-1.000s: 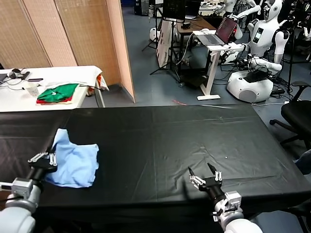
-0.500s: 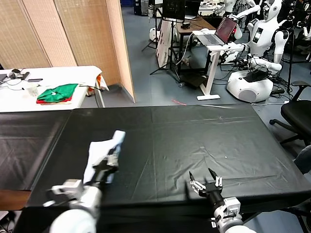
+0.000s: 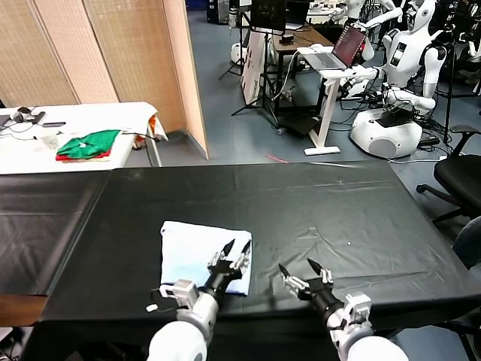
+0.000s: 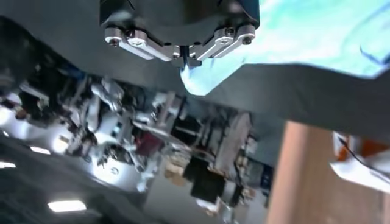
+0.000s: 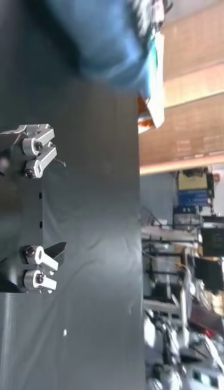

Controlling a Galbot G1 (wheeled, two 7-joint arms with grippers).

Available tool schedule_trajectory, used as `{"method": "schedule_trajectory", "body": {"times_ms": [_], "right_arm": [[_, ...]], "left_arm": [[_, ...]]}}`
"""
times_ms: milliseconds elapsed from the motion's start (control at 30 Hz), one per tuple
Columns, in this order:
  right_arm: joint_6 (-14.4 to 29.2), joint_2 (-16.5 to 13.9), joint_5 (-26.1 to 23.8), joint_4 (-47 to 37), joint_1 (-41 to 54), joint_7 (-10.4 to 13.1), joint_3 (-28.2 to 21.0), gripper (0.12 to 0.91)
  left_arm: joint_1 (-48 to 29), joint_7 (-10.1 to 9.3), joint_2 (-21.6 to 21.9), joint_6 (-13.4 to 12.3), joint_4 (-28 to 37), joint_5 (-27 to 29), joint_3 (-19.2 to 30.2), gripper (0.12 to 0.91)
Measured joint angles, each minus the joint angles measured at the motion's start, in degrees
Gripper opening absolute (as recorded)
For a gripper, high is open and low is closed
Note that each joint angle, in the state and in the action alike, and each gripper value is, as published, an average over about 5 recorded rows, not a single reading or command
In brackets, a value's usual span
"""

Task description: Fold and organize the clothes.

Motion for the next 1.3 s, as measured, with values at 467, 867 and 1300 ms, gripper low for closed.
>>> {"method": "schedule_trajectory", "body": {"times_ms": [467, 867, 1300], "right_arm": [[-5.6, 0.2, 11.32, -9.21, 12.77, 2.33, -10.44, 0.905], [-8.18, 2.22, 17.55, -12.42, 15.47, 4.73, -12.82, 0.638], [-9.25, 0.68, 14.04, -10.58, 15.13, 4.11, -10.47, 0.144]], "left_arm": [[3.62, -1.03, 7.13, -6.67, -4.07, 3.34, -7.11, 0.907], [6.97, -1.23, 8.69, -8.37, -6.0, 4.98, -11.5, 0.907], [8.31, -1.3, 8.67, -9.36, -6.21, 5.12, -13.64, 0.907]]}}
